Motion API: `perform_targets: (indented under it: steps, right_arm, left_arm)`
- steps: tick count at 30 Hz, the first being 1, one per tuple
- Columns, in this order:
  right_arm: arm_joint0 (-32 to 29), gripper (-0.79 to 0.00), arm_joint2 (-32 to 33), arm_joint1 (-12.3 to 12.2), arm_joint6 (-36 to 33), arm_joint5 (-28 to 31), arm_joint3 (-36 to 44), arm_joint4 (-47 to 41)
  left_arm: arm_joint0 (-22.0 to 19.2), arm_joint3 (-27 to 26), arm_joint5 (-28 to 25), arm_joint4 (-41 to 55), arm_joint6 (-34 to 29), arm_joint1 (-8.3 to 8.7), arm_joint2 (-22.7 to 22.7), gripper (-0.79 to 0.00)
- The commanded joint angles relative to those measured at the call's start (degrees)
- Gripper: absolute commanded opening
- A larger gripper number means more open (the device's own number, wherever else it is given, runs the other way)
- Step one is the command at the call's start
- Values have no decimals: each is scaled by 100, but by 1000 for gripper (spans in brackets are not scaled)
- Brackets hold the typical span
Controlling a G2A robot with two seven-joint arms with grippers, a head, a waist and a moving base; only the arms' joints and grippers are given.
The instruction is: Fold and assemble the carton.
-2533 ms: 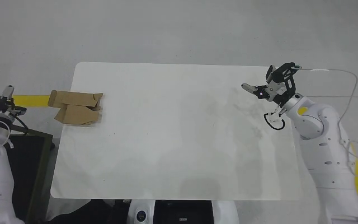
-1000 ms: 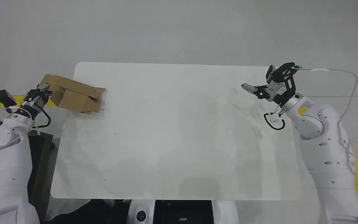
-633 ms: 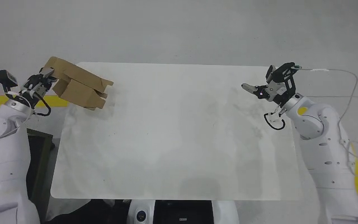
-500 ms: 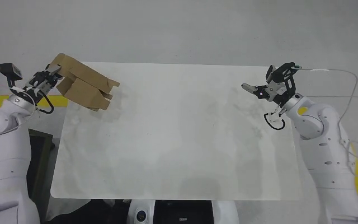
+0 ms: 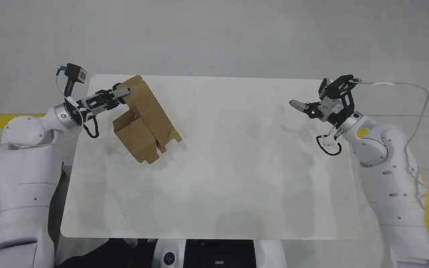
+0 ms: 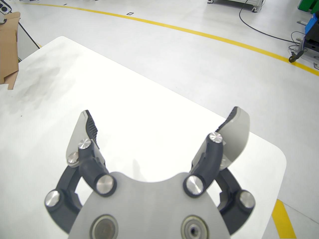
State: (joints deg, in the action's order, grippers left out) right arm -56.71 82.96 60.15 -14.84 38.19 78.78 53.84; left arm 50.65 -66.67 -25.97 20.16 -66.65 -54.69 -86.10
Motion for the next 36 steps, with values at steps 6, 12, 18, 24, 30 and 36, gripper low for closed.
perform_targets:
  steps: [6, 12, 18, 24, 30, 36]
  right_arm:
    - [0, 0, 0, 0, 0, 0, 0, 0]
    - [0, 0, 0, 0, 0, 0, 0, 0]
    - [0, 0, 0, 0, 0, 0, 0, 0]
    - [-68, 0, -53, 13, -59, 43, -22, -296]
    - [62, 0, -482, 101, -801, 292, -423, -1974]
    - [287, 0, -1153, 242, -1569, 543, -787, -3776]
  left_arm:
    - [-125, -514, -84, 206, 18, -186, 935, -785]
    - [-410, -519, -191, 102, 62, -318, 1538, -785]
    - [-586, -421, -293, 1, -75, -395, 1914, -785]
    - [-544, -471, -355, 78, -266, -406, 2030, -785]
    - [-556, -530, -401, 72, -297, -412, 2084, -785]
    - [-600, -594, -557, 148, -395, -438, 2207, -785]
